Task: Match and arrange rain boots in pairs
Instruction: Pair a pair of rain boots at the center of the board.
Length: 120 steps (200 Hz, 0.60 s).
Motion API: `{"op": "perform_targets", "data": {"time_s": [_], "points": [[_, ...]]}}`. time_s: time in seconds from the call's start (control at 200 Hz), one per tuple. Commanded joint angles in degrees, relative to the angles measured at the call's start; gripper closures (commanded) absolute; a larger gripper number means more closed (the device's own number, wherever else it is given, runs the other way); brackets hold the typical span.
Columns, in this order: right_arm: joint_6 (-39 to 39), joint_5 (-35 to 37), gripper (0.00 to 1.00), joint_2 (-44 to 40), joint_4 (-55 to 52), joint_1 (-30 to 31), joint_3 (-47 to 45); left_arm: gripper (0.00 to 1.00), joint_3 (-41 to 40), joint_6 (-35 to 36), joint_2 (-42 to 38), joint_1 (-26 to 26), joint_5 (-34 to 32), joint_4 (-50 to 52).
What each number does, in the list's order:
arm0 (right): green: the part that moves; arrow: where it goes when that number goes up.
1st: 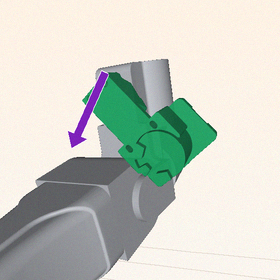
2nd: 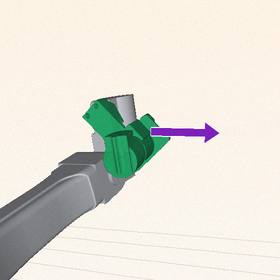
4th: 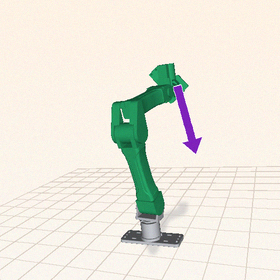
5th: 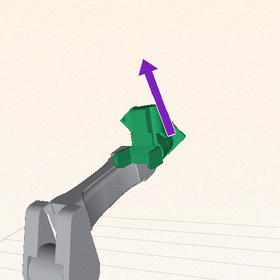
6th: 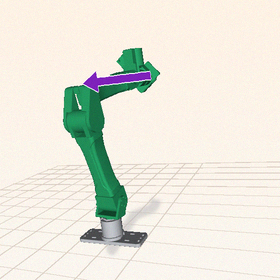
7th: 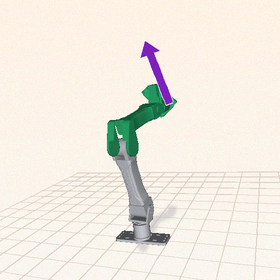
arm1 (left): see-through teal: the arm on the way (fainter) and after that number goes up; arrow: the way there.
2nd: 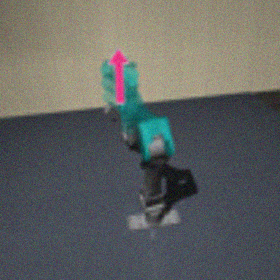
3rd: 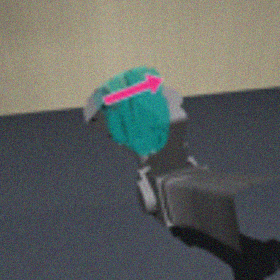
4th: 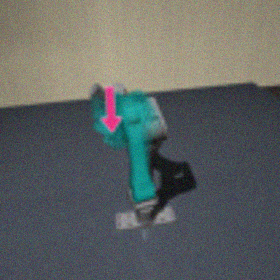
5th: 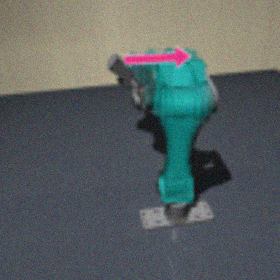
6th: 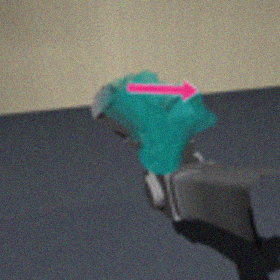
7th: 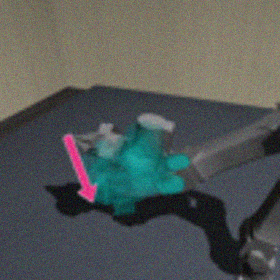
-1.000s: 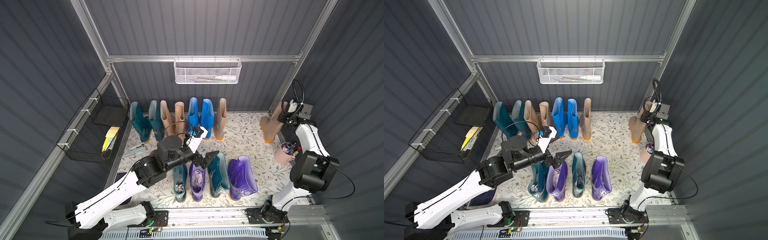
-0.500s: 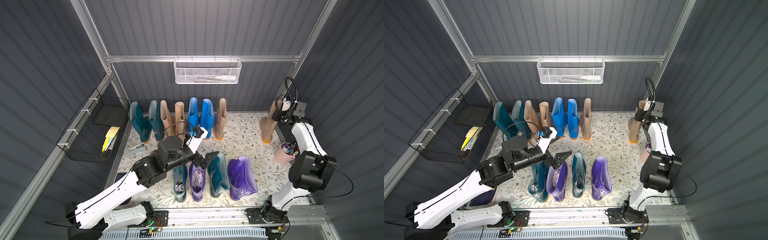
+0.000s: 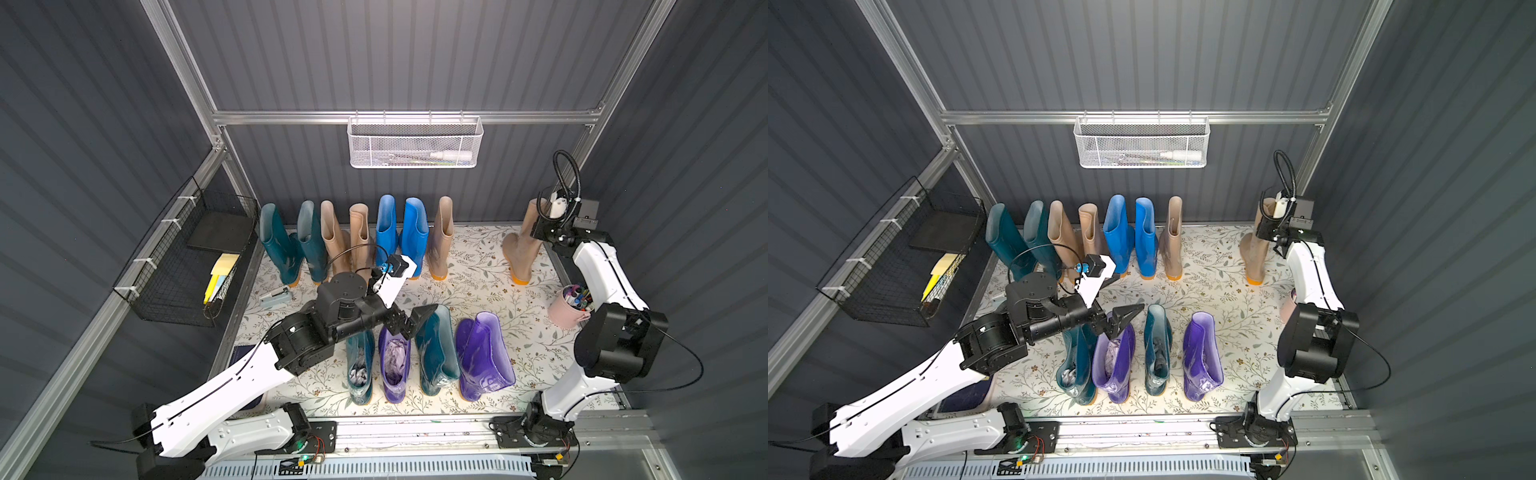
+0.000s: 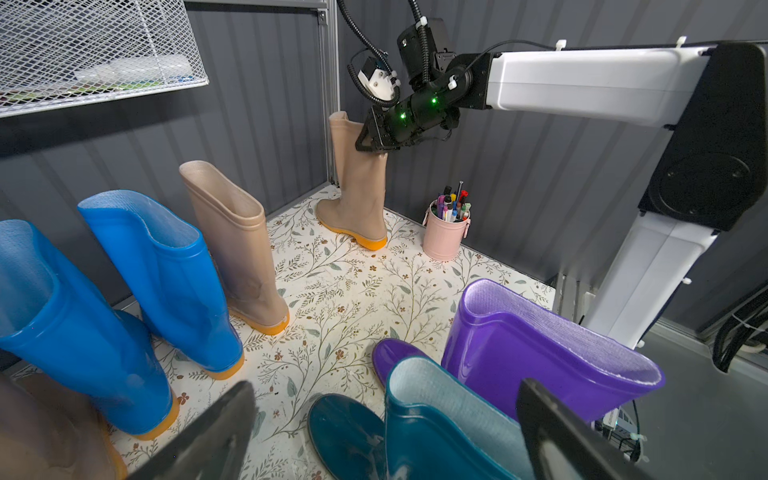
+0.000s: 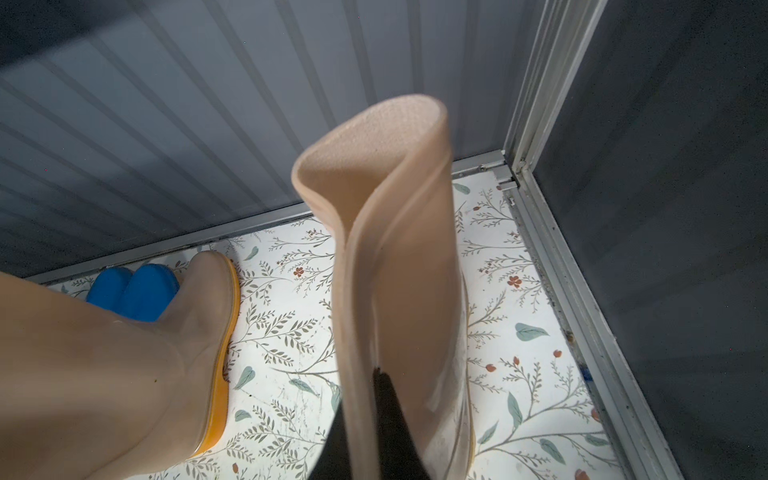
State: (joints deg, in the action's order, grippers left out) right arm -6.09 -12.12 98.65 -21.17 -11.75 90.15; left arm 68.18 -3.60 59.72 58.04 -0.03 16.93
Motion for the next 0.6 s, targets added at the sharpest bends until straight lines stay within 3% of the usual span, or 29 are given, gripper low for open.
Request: {"op": "perform_targets", "data": {"time_s": [0.0, 0.595], "points": [[-0.31, -1.33, 1.0, -1.14, 3.08, 1.73, 3.61, 0.0, -0.16, 0.78, -1.2, 0.12, -0.22, 0.36], [-2.45, -1.07, 1.0, 3.93, 4.27, 11.81, 8.54, 0.01, -0.98, -0.8, -1.54, 0.08, -1.35, 0.61]]}}
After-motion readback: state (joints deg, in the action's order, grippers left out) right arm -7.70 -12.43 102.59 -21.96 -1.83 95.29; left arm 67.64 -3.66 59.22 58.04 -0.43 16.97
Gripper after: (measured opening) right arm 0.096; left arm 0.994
